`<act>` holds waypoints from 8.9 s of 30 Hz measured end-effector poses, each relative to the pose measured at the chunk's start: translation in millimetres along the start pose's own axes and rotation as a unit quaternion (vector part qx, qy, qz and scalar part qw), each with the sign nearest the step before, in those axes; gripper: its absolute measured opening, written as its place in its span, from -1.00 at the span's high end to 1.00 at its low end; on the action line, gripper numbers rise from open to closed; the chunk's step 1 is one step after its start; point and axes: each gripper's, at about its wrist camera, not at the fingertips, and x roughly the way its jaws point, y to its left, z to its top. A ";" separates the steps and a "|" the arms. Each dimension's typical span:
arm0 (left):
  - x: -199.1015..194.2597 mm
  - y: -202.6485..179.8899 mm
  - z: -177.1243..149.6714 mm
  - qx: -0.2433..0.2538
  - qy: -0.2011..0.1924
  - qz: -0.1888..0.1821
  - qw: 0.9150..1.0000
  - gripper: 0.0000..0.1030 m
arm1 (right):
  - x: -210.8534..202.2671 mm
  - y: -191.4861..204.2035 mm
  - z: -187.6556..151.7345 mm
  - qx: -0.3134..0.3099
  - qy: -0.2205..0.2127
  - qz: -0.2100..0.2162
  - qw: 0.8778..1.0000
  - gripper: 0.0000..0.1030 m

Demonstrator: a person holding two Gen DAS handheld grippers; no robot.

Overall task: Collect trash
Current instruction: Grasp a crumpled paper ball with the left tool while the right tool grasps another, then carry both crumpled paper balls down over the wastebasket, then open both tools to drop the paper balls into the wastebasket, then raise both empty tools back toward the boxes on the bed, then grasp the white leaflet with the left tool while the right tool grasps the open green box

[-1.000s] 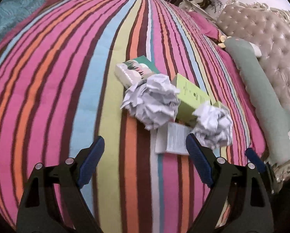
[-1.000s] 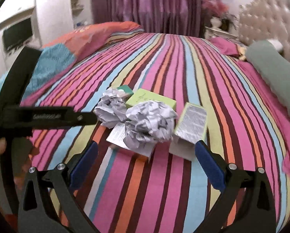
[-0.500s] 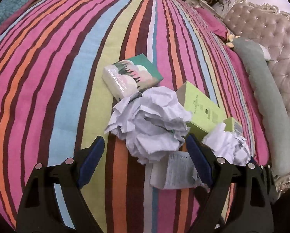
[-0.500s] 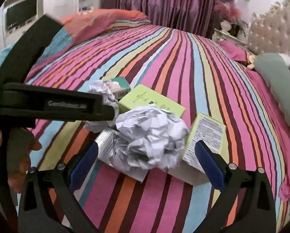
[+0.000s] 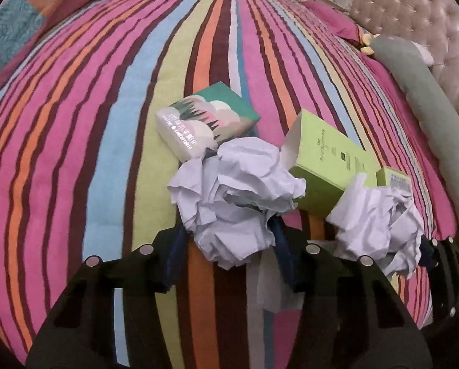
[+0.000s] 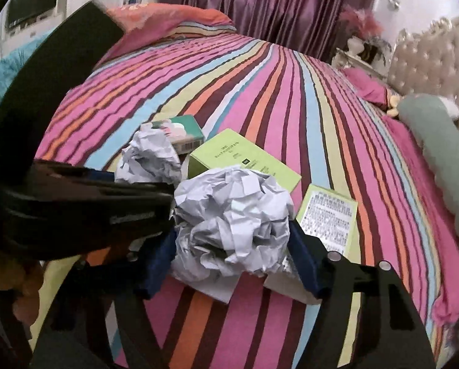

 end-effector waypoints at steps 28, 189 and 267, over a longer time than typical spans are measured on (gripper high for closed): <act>-144.3 40.4 -168.7 0.067 -0.096 0.009 0.993 0.03 | -124.1 -29.0 -110.7 0.209 -0.042 0.091 0.973 -0.24; -151.5 -3.6 -209.6 0.202 -0.128 0.018 0.971 -0.51 | -155.5 -7.9 -138.2 0.209 -0.093 -0.043 0.973 -0.87; -85.2 -8.2 -150.8 0.129 -0.060 -0.003 0.990 0.08 | -82.0 -73.2 -116.3 0.316 -0.001 0.078 0.946 0.07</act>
